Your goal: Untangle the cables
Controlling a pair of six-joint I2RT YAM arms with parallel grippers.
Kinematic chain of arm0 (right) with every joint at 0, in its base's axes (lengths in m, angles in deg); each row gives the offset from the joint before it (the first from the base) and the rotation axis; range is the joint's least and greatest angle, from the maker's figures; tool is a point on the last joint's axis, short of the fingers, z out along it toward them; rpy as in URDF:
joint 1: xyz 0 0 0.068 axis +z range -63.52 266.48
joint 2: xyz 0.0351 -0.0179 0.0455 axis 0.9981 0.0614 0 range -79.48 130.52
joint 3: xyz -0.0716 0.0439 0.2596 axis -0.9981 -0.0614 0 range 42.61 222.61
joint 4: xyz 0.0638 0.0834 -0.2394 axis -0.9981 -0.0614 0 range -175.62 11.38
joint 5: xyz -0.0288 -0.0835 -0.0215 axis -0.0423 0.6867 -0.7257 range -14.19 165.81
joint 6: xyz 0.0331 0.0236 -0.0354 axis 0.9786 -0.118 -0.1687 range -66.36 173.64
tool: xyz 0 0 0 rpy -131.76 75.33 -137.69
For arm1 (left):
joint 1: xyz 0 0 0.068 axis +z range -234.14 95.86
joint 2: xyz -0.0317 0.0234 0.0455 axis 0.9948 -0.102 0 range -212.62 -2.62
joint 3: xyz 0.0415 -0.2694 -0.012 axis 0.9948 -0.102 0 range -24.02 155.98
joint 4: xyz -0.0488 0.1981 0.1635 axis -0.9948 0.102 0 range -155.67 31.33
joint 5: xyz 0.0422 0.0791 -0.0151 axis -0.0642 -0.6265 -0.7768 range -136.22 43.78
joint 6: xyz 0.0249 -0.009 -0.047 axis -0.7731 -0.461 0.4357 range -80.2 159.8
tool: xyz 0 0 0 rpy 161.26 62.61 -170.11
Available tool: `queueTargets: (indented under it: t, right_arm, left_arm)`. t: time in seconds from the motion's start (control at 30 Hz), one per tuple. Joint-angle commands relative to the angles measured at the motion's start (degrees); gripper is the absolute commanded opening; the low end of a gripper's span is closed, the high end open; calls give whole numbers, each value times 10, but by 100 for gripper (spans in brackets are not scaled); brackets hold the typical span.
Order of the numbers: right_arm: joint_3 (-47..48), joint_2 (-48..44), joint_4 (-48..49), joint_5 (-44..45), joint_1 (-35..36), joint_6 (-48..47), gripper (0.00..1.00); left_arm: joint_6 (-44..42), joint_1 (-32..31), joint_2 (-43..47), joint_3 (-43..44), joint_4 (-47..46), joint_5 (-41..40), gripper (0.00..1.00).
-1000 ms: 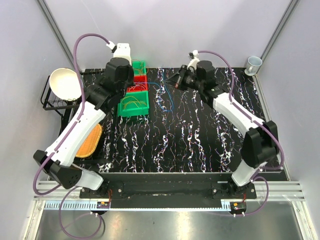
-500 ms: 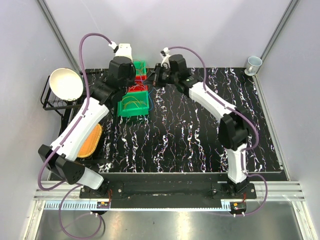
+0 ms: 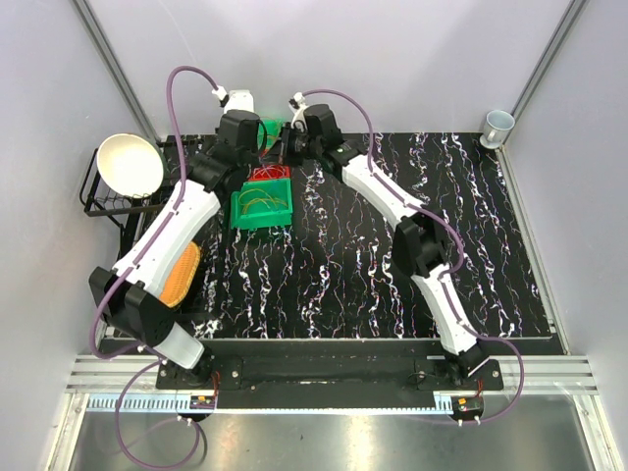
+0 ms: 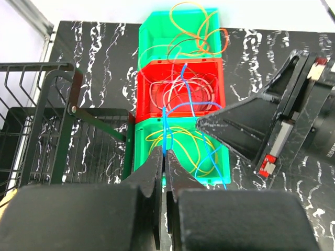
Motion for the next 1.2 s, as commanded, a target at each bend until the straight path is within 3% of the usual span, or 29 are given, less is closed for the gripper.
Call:
queueTargets:
  t: [0.0, 0.23, 0.77, 0.9, 1.17]
  right_arm:
    - [85, 45, -12, 3, 15, -14, 0]
    - [119, 94, 11, 40, 23, -51, 0]
    - [132, 136, 65, 101, 24, -65, 0]
    - [129, 131, 72, 170, 23, -61, 0]
    - [112, 123, 81, 307, 37, -73, 0]
  left_arm:
    - [8, 6, -9, -10, -16, -13, 0]
    - [13, 12, -23, -42, -18, 2, 0]
    - [71, 31, -30, -105, 8, 120, 1]
    - [73, 31, -26, -124, 6, 154, 2]
    - [62, 35, -43, -107, 10, 132, 8]
